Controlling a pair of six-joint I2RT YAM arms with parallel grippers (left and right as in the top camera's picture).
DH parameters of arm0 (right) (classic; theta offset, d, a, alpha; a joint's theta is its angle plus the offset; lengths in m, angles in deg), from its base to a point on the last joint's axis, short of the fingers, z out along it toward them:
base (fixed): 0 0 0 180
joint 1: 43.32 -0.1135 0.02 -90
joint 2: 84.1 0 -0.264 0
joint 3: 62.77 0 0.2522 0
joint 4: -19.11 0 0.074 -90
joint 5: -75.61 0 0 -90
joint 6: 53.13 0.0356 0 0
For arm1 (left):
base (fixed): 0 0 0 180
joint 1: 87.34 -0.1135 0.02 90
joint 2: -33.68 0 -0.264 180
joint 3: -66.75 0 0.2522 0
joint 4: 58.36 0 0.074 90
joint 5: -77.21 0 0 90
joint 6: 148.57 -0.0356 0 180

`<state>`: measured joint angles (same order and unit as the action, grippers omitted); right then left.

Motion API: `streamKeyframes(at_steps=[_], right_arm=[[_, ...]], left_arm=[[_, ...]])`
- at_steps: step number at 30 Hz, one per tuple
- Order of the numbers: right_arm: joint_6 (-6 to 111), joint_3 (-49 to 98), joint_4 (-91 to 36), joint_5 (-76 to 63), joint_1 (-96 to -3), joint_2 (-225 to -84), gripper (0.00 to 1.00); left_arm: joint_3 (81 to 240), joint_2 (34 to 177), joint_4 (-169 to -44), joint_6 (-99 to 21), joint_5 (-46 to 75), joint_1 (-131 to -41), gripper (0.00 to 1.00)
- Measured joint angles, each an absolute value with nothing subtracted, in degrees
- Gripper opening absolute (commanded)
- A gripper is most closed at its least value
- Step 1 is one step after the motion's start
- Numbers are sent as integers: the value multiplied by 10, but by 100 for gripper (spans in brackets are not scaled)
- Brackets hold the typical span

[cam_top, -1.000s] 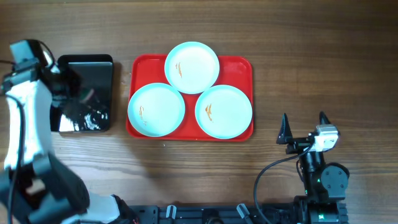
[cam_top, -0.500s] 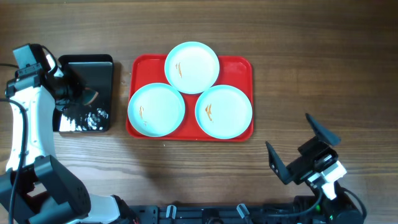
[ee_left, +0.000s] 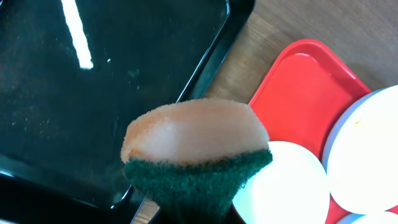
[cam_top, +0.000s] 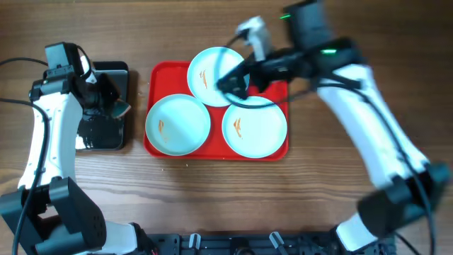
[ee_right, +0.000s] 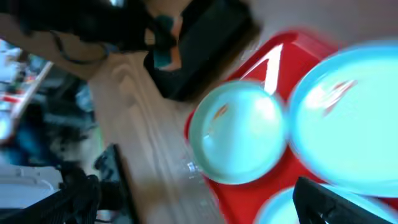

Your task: Clean dirty plates on tray and stack at the side

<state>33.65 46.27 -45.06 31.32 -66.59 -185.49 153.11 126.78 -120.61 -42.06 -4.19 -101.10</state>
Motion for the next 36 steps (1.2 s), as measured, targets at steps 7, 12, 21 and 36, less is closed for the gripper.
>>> streamKeyframes(at_steps=[7, 12, 21, 36], right_arm=[[524, 463, -432, 104, -755, -1968, 48], [601, 464, -388, -27, -816, -2054, 43], [622, 464, -359, -40, -814, -2112, 18], [647, 452, -342, -29, -818, -2112, 4]], left_arm=[[1531, 1268, -1232, -421, -43, -1011, 4], [1531, 1268, -1256, -421, 11, -1011, 4], [1531, 1268, -1259, -420, 32, -969, 4], [1407, 1268, -1118, -403, 35, -863, 4]])
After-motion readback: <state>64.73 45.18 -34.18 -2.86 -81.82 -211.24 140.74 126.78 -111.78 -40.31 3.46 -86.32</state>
